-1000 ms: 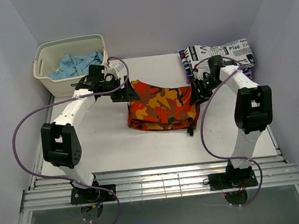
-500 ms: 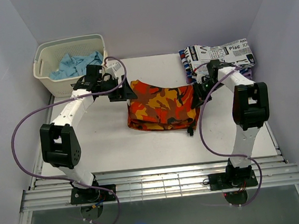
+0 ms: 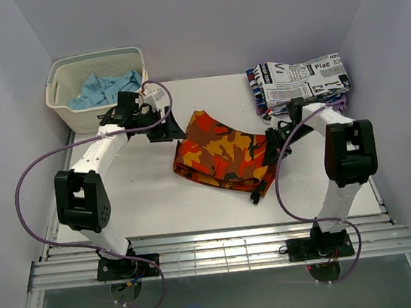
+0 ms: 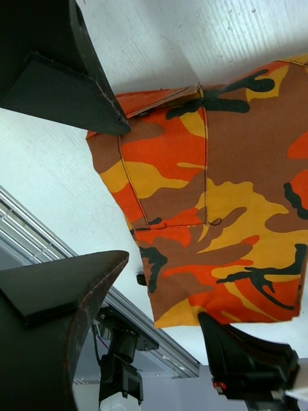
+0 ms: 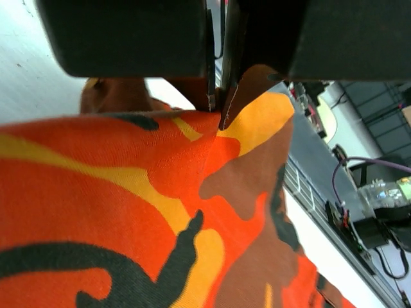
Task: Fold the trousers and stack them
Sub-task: Fold the trousers
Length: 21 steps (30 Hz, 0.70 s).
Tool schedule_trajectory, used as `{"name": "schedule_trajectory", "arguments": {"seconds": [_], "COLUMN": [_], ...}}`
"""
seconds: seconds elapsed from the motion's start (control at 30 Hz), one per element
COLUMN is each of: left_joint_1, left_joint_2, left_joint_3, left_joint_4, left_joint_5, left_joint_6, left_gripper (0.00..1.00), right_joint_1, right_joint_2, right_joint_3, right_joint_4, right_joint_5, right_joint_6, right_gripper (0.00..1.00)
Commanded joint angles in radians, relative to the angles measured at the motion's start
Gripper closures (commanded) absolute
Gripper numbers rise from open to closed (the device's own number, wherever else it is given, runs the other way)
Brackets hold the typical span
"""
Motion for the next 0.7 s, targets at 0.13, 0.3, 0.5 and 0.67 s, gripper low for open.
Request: {"name": "schedule_trajectory", "arguments": {"seconds": [0.13,0.3,0.5,0.67], "left_joint_1": [0.005,0.003,0.003,0.002], "left_joint_2": [-0.010,0.070,0.138,0.089], "left_joint_3": [-0.063,-0.121,-0.331,-0.471], "left_joint_4": [0.072,0.117,0.190,0.233], "left_joint_5": [0.232,0.294,0.207,0.115], "left_joint_6": [0.014,-0.017,-0.087,-0.127], "left_gripper": [0.44,0.55,0.67,0.74], "right_joint_1": [-0.002,-0.002,0.001,0.001], "right_joint_2": [0.114,0.135,0.172,0.183], "right_joint_3": [-0.070,-0.105,-0.061,0.007], "right_joint_4": [-0.051,0.047,0.098,0.101], "right_joint_5": [0.037,0.104,0.216,0.288], "right_joint_6": [-0.114,-0.096,-0.084,-0.093], "right_gripper": [0.92,0.92,0.92,0.92]}}
